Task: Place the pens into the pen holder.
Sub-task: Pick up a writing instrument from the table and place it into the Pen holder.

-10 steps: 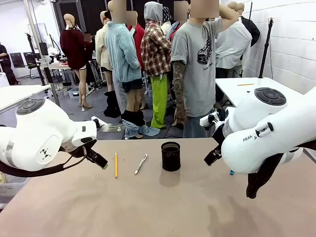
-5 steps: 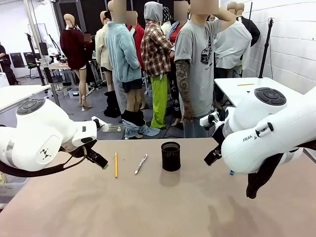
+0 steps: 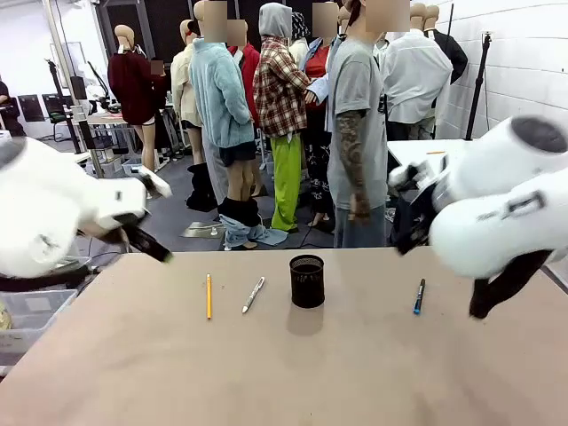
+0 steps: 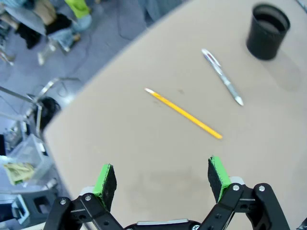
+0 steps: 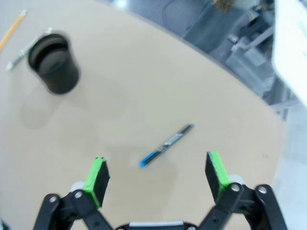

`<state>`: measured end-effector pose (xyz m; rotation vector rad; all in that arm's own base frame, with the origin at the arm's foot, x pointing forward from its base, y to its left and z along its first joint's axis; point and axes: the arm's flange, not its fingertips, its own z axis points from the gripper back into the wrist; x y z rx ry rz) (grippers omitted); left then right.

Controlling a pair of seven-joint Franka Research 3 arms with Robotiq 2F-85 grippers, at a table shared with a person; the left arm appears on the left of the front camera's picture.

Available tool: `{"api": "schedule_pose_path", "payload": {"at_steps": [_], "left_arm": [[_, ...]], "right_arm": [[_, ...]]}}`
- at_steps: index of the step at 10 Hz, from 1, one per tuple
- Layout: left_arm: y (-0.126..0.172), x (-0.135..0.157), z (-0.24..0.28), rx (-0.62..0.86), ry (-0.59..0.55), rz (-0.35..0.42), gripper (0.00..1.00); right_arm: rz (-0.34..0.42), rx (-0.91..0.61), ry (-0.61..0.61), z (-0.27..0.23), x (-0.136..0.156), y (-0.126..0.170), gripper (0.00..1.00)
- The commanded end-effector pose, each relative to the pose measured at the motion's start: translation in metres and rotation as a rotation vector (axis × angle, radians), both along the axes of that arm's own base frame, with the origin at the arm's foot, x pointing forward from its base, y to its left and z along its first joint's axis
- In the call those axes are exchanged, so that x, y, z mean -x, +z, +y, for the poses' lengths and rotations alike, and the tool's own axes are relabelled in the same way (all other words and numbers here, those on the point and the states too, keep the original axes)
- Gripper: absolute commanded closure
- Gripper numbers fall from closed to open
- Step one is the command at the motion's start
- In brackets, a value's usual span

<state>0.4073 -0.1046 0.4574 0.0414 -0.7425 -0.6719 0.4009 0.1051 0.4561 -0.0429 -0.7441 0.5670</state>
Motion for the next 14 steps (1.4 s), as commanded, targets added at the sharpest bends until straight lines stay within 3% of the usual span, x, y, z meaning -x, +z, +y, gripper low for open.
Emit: {"api": "schedule_pose_path", "payload": {"at_steps": [1, 3, 4, 7, 8, 9, 10, 14], "left_arm": [[0.026, 0.042, 0.069, -0.030, 0.019, -0.057, 0.00], [0.034, 0.094, 0.133, -0.012, 0.117, -0.075, 0.00], [0.031, 0.117, 0.151, -0.002, 0.163, -0.082, 0.00], [0.017, 0.168, 0.187, 0.032, 0.270, -0.129, 0.00], [0.012, 0.165, 0.189, 0.065, 0.265, -0.132, 0.00], [0.004, 0.149, 0.183, 0.041, 0.283, -0.081, 0.00], [0.113, 0.088, 0.223, 0.065, 0.285, -0.117, 0.00], [0.113, 0.088, 0.223, 0.065, 0.285, -0.117, 0.00]], "right_arm": [[-0.090, 0.002, -0.120, -0.078, 0.078, 0.024, 0.00], [-0.160, -0.023, -0.379, -0.155, 0.147, 0.038, 0.00], [-0.160, -0.050, -0.459, -0.175, 0.172, 0.033, 0.00], [-0.168, -0.132, -0.626, -0.208, 0.216, 0.004, 0.00], [-0.162, -0.141, -0.629, -0.210, 0.215, -0.002, 0.00], [-0.164, -0.131, -0.592, -0.254, 0.135, 0.145, 0.00], [-0.164, -0.131, -0.592, -0.254, 0.135, 0.145, 0.00], [-0.164, -0.131, -0.592, -0.254, 0.135, 0.145, 0.00]]}}
